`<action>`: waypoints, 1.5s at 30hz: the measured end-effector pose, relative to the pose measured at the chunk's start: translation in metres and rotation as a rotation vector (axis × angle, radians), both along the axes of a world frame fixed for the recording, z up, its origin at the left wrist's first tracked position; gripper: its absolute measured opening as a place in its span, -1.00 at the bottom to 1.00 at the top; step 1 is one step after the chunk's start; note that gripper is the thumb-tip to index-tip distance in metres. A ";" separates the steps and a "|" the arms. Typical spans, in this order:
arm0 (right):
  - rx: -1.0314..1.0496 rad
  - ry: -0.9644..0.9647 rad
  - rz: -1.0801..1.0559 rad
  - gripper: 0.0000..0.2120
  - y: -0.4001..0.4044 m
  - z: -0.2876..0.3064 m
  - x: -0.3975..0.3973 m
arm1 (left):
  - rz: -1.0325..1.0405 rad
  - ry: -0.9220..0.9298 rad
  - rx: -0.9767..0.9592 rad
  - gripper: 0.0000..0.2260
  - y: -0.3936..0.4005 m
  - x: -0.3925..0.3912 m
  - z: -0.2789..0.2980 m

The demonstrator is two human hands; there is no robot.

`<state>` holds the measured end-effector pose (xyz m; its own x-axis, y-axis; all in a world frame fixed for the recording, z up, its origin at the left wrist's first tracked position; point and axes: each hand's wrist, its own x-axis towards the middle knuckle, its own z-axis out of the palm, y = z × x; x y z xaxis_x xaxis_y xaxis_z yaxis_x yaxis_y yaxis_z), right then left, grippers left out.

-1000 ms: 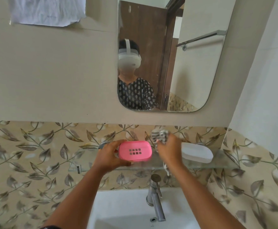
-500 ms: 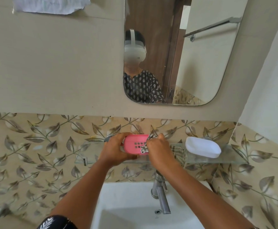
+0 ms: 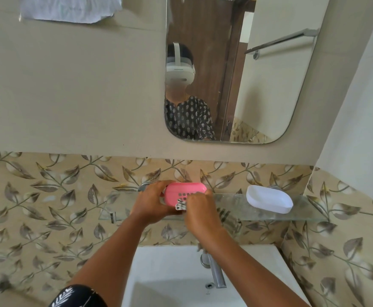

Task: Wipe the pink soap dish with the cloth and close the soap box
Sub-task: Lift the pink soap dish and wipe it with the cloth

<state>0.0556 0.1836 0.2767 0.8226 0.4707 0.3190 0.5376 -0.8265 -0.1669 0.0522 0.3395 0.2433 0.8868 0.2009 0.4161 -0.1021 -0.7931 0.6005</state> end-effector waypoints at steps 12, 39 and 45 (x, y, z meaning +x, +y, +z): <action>-0.001 0.017 0.089 -0.77 -0.001 0.000 -0.006 | -0.031 -0.017 0.010 -0.31 0.002 0.002 -0.003; -0.083 0.033 -0.011 -0.85 -0.010 0.012 0.009 | 0.010 0.059 -0.001 -0.21 0.001 0.002 0.000; 0.037 0.050 -0.072 -0.88 0.004 0.010 0.025 | -0.006 0.068 0.053 -0.22 0.001 0.002 0.001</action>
<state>0.0803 0.1872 0.2862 0.8692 0.3983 0.2929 0.4672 -0.8556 -0.2228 0.0540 0.3401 0.2439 0.9145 0.1748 0.3648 -0.0673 -0.8235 0.5633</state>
